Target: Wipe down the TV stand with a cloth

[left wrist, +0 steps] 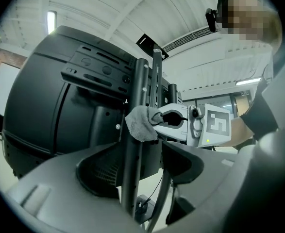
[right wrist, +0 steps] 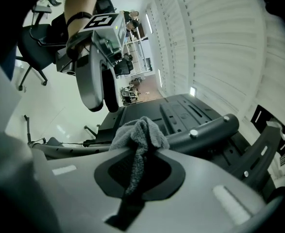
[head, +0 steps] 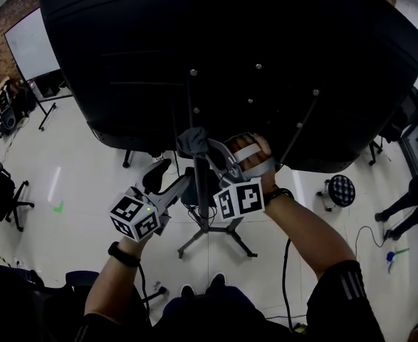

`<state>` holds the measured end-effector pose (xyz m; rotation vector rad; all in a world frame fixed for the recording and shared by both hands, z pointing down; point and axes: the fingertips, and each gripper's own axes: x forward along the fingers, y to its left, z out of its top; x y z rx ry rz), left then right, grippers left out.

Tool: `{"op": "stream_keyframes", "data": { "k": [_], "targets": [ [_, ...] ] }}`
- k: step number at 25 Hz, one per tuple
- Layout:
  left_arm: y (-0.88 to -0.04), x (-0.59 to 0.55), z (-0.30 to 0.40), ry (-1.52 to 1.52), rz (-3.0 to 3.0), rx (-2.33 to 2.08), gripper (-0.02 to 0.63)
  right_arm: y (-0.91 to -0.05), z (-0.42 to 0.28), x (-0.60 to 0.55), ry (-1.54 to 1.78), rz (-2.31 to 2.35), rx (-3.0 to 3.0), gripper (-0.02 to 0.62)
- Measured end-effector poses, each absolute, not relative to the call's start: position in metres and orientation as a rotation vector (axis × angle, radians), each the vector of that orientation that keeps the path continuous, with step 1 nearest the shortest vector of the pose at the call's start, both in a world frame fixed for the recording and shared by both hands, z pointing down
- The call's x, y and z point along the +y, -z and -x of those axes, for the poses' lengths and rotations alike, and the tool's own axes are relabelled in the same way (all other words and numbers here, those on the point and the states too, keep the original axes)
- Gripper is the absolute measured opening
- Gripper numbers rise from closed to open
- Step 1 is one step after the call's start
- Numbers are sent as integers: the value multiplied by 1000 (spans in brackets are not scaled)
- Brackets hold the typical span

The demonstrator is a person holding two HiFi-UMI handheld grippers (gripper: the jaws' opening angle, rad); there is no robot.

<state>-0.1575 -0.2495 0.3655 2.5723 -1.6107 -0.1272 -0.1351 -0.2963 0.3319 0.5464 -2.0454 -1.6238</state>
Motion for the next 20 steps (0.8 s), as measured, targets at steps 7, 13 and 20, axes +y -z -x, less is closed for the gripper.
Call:
{"op": "stream_keyframes", "data": {
  "k": [7,13,20],
  "targets": [
    [-411,-250,160,81,-2574,-1509,290,-390,144,-292,1522,-512,-2016,17],
    [-452,-254,161,68,-2557,-1445,290,-429,148,-292,1447,-509,-2018,17],
    [-511,-254,156,-2,-2515,-1382,295,-492,147,-291,1378,-474,-1999,17]
  ]
}}
